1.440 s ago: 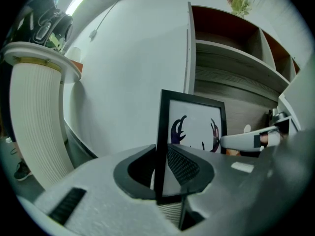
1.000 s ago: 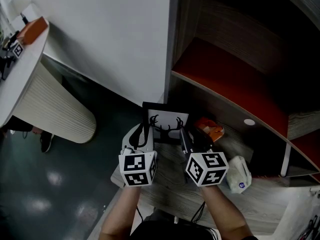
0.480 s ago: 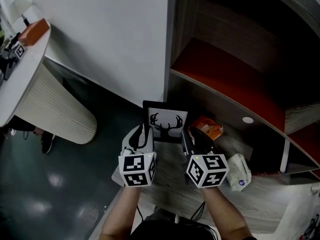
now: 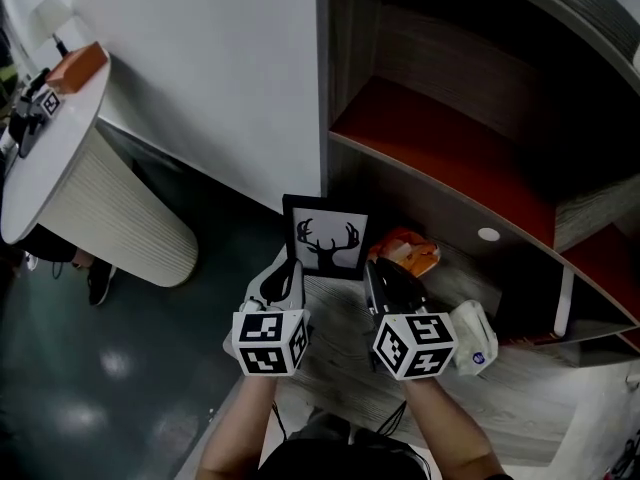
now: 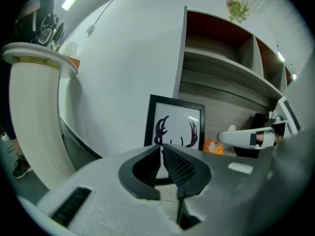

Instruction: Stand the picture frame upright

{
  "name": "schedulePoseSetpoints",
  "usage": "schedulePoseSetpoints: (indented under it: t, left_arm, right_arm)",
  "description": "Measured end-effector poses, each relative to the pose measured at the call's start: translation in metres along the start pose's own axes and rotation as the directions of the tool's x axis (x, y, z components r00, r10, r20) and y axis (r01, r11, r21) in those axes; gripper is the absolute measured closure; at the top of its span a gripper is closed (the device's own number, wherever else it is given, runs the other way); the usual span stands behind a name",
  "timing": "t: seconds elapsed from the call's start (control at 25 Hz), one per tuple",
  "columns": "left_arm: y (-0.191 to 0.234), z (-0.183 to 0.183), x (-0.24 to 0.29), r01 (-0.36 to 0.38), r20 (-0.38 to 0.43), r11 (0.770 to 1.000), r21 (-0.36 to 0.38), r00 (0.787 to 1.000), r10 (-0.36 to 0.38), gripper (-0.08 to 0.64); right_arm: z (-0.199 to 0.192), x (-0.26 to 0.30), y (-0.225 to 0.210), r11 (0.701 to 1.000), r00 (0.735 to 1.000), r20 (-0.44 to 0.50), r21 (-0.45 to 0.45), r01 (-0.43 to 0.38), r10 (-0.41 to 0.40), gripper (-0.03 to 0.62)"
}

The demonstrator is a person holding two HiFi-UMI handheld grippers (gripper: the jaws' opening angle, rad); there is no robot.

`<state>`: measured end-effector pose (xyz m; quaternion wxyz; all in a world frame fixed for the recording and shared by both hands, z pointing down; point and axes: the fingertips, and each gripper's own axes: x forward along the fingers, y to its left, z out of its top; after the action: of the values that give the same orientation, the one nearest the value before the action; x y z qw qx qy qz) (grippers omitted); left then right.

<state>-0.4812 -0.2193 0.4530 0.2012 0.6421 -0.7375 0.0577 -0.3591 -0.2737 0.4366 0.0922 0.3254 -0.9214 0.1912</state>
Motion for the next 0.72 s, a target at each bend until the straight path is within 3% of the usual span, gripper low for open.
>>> schedulePoseSetpoints:
  t: [0.2,0.72]
  left_arm:
    - [-0.020,-0.001,-0.012,0.043,-0.011,0.999,-0.003,0.999,-0.043,0.560]
    - [-0.054,-0.005,-0.045,0.085,-0.017,0.996,0.029,0.996,-0.085,0.560]
  right_arm:
    - [0.001,-0.014,0.000,1.000,1.000,0.008,0.014,-0.014,0.013,0.591]
    - [-0.007,-0.050,0.008,0.999,0.999,-0.025,-0.035,-0.034,0.033,0.594]
